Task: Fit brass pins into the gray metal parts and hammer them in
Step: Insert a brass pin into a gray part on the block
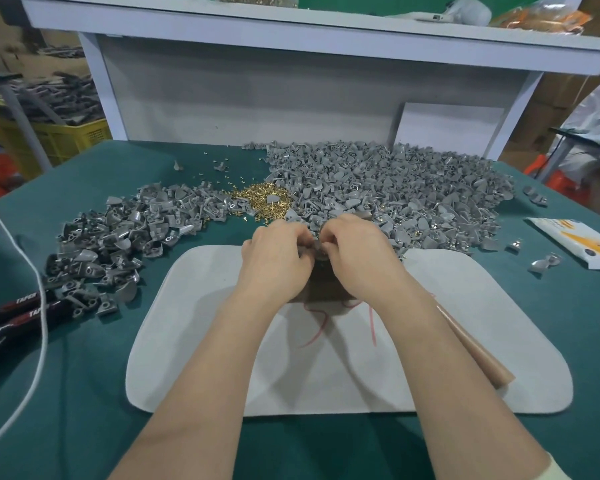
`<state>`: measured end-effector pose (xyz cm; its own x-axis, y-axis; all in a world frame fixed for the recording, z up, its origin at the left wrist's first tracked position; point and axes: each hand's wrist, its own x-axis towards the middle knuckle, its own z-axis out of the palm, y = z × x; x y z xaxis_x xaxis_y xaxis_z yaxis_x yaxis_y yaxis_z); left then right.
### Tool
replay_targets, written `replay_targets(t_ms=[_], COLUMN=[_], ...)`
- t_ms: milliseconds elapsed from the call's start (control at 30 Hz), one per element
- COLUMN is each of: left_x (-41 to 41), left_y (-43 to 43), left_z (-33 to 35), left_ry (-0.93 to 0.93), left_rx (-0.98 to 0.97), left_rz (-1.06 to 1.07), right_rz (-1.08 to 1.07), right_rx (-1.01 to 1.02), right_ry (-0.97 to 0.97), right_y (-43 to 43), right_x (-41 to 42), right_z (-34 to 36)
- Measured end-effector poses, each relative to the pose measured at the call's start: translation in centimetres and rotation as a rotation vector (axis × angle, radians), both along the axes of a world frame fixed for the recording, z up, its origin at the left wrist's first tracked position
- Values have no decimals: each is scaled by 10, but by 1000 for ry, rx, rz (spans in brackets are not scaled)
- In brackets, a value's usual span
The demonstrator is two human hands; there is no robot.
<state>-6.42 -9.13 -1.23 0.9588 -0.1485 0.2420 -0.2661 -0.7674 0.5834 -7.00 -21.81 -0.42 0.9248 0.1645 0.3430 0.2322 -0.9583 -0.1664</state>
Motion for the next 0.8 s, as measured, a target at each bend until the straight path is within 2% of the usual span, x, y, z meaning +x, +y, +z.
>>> replay_targets(t_ms=[400,500,667,800], left_x=[3,4,4,5], left_y=[-3,-2,-1,0], left_z=[-4,-5,-7,-7], left_ry=[8,14,4,5], left_rx=[-22,-28,-11,-1], left_rz=[41,45,66,69], right_rz=[-51,-46,-64,-57], right_rx=[27,129,412,488], right_ry=[-3,-18,21,35], right_y=[3,5,0,-2], right_x=[0,1,0,-1], right_z=[-5,-10,-15,-14])
